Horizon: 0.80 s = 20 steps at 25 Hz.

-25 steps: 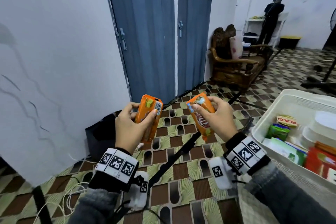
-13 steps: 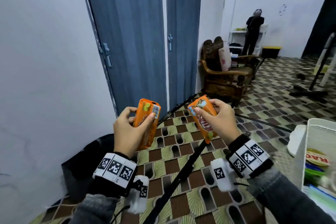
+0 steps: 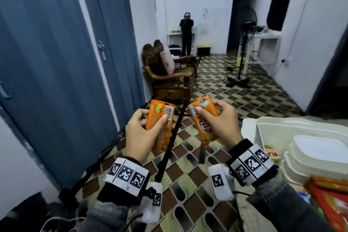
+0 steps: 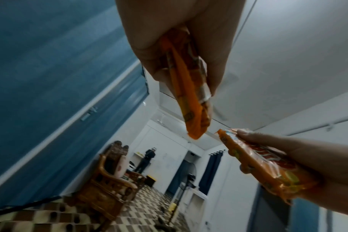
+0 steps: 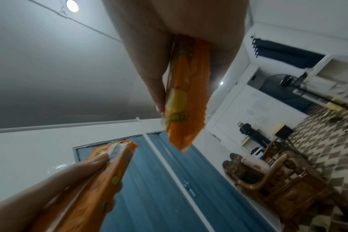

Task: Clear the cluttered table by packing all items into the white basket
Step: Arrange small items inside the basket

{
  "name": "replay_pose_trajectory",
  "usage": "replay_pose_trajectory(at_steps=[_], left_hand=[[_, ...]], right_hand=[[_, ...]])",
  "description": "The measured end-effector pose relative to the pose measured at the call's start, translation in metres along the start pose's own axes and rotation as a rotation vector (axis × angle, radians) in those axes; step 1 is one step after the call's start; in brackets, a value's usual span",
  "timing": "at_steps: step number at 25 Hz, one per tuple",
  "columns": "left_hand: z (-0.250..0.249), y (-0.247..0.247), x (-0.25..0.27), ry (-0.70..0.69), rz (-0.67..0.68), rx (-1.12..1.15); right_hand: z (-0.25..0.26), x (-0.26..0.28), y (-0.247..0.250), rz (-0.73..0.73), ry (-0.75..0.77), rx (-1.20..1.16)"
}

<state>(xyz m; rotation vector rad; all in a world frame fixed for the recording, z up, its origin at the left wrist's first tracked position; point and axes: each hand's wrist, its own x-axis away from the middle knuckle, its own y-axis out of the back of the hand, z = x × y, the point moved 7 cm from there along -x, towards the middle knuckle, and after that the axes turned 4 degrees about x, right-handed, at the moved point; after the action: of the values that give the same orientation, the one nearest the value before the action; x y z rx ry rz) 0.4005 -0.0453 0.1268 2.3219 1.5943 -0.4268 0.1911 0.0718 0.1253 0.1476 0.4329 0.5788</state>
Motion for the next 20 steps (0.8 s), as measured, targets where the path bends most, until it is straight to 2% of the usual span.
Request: replay_pose_trajectory(at_steps=[6,10,14,20], left_hand=[[0.005,-0.129,-0.094,-0.040,0.302,0.161],[-0.002,-0.217,-0.130,-0.084,0.512,0.253],[-0.012,-0.299,-0.117,-0.053,0.752,0.365],[-0.029,-0.402,-0.053,-0.079,1.102,0.409]], right_hand=[[-0.019,-0.077,0.070,-0.271,-0.030,0.007],[-0.042,-0.092,0.131,-0.534,-0.088,-0.006],[-0.073,-0.066,0.191,-0.742,-0.219,-0.017],[-0.105,0.006,0.270,-1.039,-0.344,0.019]])
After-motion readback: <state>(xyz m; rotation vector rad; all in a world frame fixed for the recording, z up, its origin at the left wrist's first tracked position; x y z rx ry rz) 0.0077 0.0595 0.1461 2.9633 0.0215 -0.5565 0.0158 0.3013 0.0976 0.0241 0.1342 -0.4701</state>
